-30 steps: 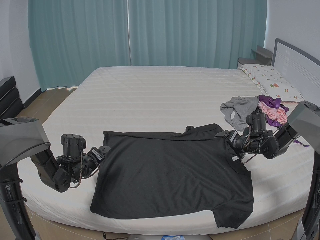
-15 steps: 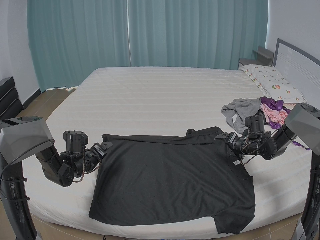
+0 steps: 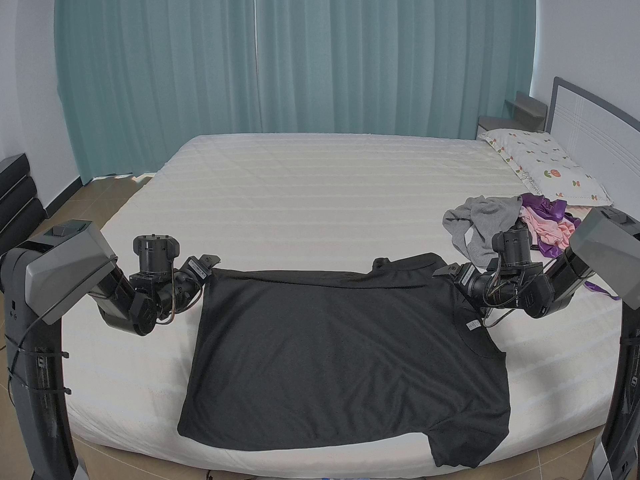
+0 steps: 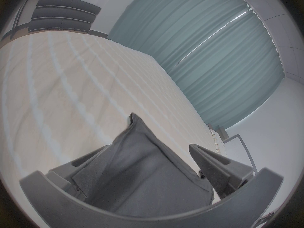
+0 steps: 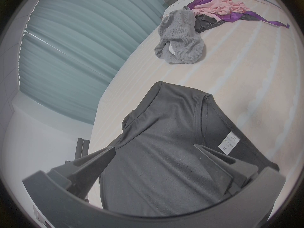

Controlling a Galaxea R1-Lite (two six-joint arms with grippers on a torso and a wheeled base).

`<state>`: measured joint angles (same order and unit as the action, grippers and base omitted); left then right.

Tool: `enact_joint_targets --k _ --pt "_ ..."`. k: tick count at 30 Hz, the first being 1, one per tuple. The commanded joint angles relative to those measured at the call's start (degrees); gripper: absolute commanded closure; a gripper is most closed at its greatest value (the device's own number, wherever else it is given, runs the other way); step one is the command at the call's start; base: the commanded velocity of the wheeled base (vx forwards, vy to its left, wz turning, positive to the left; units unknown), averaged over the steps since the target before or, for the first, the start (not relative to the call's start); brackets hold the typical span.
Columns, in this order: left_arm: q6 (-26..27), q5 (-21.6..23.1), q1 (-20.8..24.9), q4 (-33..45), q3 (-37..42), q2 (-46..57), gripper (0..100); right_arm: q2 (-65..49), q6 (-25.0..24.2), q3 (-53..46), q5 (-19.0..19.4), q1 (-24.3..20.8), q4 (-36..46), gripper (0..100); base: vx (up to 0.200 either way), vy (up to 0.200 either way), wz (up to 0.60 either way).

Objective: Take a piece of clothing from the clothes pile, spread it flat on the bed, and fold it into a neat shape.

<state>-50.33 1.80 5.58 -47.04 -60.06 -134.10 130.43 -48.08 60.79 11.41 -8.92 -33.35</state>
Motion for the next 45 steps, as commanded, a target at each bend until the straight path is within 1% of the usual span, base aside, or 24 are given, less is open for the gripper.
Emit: enact_joint_targets --k 1,3,6,10,12,14,15,17,22,27,32,34,35,45 --pt "1.47 0.13 -1.01 5.03 -10.34 -7.67 0 0.27 0.53 0.55 0.28 1.19 0.04 0 0.000 0.000 0.00" --pt "3.05 0.04 -0.93 7.58 -15.44 -10.84 0 0.79 0.71 1.52 0.54 1.63 0.31 0 0.000 0.000 0.00" --pt "3.14 -0.22 -0.93 7.76 -20.97 -14.53 0 1.67 0.71 3.19 0.54 2.07 0.66 0 0.000 0.000 0.00" --pt "3.31 -0.40 -0.66 8.55 -25.28 -17.16 0 3.43 0.71 5.48 0.63 2.42 0.66 0 0.000 0.000 0.00" --pt "3.40 -0.40 -0.66 8.72 -25.89 -17.25 0 3.87 0.71 6.27 0.72 2.60 0.75 0 0.000 0.000 0.00" --pt "3.49 -0.49 -0.66 9.95 -27.30 -17.87 0 5.10 0.88 7.94 0.72 3.21 0.83 0 0.000 0.000 0.00" --pt "3.75 -0.75 -0.75 11.01 -29.15 -18.92 0 6.59 1.76 9.25 0.72 4.09 0.75 0 0.000 0.000 0.00" --pt "3.93 -1.28 -1.10 11.18 -30.73 -19.71 0 7.39 2.29 10.05 0.72 4.79 0.75 0 0.000 0.000 0.00" --pt "4.02 -1.72 -1.36 11.36 -32.49 -20.94 0 9.67 4.40 13.74 0.72 5.76 0.75 0 0.000 0.000 0.00" --pt "3.93 -1.80 -1.36 11.45 -32.57 -20.94 0 12.13 6.33 17.78 0.54 5.50 0.83 0 0.000 0.000 0.00" --pt "4.02 -1.72 -1.36 11.54 -32.75 -21.12 0 14.94 10.55 21.65 0.28 5.06 1.10 0 0.000 0.000 0.00" --pt "4.02 -1.72 -1.36 11.54 -32.75 -21.29 0 16.00 11.25 23.49 0.19 5.06 1.19 0 0.000 0.000 0.00" --pt "4.02 -1.72 -1.36 11.54 -32.75 -21.38 100 16.44 11.25 24.37 0.19 5.06 1.27 0 0.000 0.000 0.00" --pt "3.84 -1.89 -1.45 11.36 -33.01 -21.38 100 20.39 11.34 29.64 0.10 5.06 1.27 0 0.000 0.000 0.00"
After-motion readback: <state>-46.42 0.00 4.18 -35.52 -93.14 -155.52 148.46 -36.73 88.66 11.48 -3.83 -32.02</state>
